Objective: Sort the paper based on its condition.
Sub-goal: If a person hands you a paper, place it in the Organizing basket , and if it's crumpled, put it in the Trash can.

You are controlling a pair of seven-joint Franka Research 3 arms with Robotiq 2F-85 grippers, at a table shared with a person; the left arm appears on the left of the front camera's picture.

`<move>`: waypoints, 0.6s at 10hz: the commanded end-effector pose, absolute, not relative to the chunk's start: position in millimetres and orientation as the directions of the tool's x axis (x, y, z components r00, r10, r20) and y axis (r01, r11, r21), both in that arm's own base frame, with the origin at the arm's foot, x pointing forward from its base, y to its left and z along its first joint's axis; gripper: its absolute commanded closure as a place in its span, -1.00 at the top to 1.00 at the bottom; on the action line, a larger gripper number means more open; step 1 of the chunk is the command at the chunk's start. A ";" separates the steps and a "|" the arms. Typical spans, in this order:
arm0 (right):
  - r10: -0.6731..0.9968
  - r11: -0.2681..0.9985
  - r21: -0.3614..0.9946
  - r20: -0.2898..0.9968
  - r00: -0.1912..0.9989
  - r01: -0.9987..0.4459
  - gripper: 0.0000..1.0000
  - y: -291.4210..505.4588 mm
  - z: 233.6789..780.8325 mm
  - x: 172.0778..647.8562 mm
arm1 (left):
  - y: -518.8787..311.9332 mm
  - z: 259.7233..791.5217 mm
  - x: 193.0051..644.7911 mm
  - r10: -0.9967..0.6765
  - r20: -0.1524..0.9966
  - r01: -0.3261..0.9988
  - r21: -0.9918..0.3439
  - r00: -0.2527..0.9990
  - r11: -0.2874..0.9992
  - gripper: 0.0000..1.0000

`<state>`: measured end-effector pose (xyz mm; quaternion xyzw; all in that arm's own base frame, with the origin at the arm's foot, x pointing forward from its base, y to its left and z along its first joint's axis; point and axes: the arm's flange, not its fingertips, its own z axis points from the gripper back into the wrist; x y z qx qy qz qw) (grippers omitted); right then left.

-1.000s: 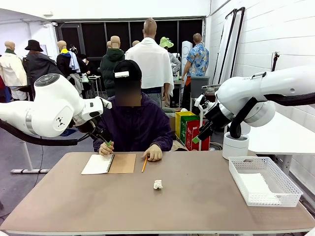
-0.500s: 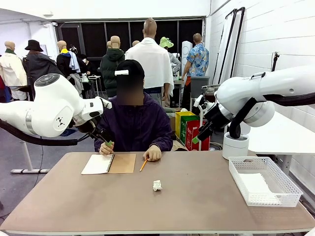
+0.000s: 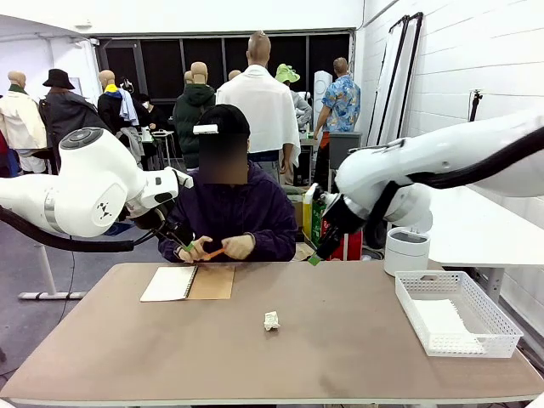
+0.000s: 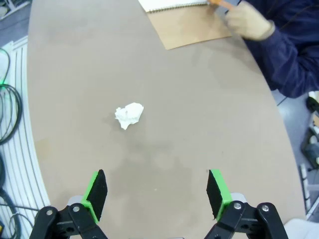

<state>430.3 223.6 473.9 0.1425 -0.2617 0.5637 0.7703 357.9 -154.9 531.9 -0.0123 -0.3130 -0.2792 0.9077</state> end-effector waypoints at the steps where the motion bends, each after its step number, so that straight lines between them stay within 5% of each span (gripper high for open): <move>1: 0.843 0.305 -0.071 0.484 0.235 -0.950 1.00 247.4 465.6 456.3 | -153.9 531.3 358.8 -0.501 0.580 0.514 0.160 0.642 0.843 1.00; 6: 0.863 0.288 -0.061 0.448 0.232 -0.956 1.00 269.4 433.4 467.1 | -153.9 531.3 358.8 -0.501 0.580 0.514 0.160 0.642 0.843 1.00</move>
